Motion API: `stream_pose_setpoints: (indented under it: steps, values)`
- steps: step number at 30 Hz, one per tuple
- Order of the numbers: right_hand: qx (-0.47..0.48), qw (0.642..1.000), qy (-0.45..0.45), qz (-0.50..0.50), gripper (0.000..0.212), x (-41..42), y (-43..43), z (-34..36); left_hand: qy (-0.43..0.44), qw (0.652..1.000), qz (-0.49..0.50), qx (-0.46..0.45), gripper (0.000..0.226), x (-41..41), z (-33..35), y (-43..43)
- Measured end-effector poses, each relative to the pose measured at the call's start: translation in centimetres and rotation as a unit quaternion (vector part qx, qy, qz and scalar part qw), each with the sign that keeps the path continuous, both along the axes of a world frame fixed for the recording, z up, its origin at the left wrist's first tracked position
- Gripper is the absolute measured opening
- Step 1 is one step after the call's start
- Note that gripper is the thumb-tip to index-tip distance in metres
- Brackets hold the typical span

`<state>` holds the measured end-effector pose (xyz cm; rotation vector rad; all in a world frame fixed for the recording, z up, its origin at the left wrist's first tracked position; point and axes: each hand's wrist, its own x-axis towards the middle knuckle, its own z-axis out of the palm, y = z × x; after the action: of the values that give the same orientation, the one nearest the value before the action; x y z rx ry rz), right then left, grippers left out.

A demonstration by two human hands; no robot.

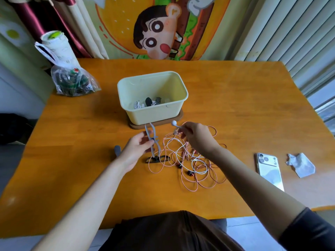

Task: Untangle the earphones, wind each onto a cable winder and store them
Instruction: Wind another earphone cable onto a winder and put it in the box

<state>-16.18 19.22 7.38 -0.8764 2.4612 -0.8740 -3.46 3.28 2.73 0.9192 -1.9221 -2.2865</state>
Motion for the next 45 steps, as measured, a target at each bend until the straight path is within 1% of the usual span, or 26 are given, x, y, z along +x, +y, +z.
stream_pose_setpoints:
  steps: [3,4,6,8,10,11,14,17,20,26,29,32,37,45]
  values:
    - [-0.014,1.000,0.006,0.001,0.020,0.0,0.0,0.9,0.049,0.996,0.005,0.080,0.023,-0.7,1.1,1.7]
    - [-0.028,1.000,0.001,-0.008,0.018,0.0,0.0,1.2,0.059,0.993,0.014,0.103,0.023,-0.9,1.4,2.2]
    - [-0.088,0.996,-0.012,-0.033,0.014,0.3,-0.1,1.9,0.065,0.987,0.044,0.140,0.023,-1.2,1.6,3.1]
    - [-0.164,0.985,-0.003,-0.048,0.011,0.6,-0.4,2.7,0.061,0.985,0.063,0.150,0.021,-1.5,1.9,3.8]
    - [-0.193,0.981,-0.001,-0.030,0.011,0.9,-0.6,3.2,0.058,0.985,0.066,0.149,0.018,-1.7,2.1,4.4]
    - [-0.183,0.983,-0.004,-0.008,0.012,0.9,-0.8,3.2,0.059,0.984,0.067,0.154,0.017,-1.8,2.3,4.7]
    - [-0.113,0.992,0.009,0.058,0.014,1.1,-0.7,2.7,0.056,0.979,0.088,0.174,0.013,-2.2,2.8,5.2]
    - [-0.088,0.993,0.031,0.067,0.009,1.1,-0.2,2.4,0.047,0.971,0.114,0.205,0.012,-2.4,2.9,5.7]
    - [-0.085,0.993,0.063,0.051,0.006,1.1,0.2,2.4,0.039,0.959,0.128,0.248,0.011,-2.5,2.9,6.1]
    - [-0.117,0.991,0.061,-0.010,0.009,1.4,0.7,2.5,0.048,0.942,0.122,0.310,0.017,-2.6,3.4,6.6]
    - [-0.106,0.992,0.066,-0.022,0.008,1.5,1.0,2.2,0.043,0.935,0.136,0.324,0.018,-2.6,3.6,6.8]
    - [-0.087,0.995,0.050,-0.027,0.010,1.6,1.3,1.7,0.025,0.930,0.148,0.335,0.015,-2.6,3.5,7.3]
    - [-0.067,0.996,0.020,-0.053,0.015,1.8,2.2,0.6,-0.004,0.912,0.175,0.371,0.011,-2.7,2.7,8.8]
    - [-0.040,0.991,-0.010,-0.125,0.014,2.4,4.3,-1.4,-0.044,0.926,0.141,0.348,0.024,-2.5,1.2,10.9]
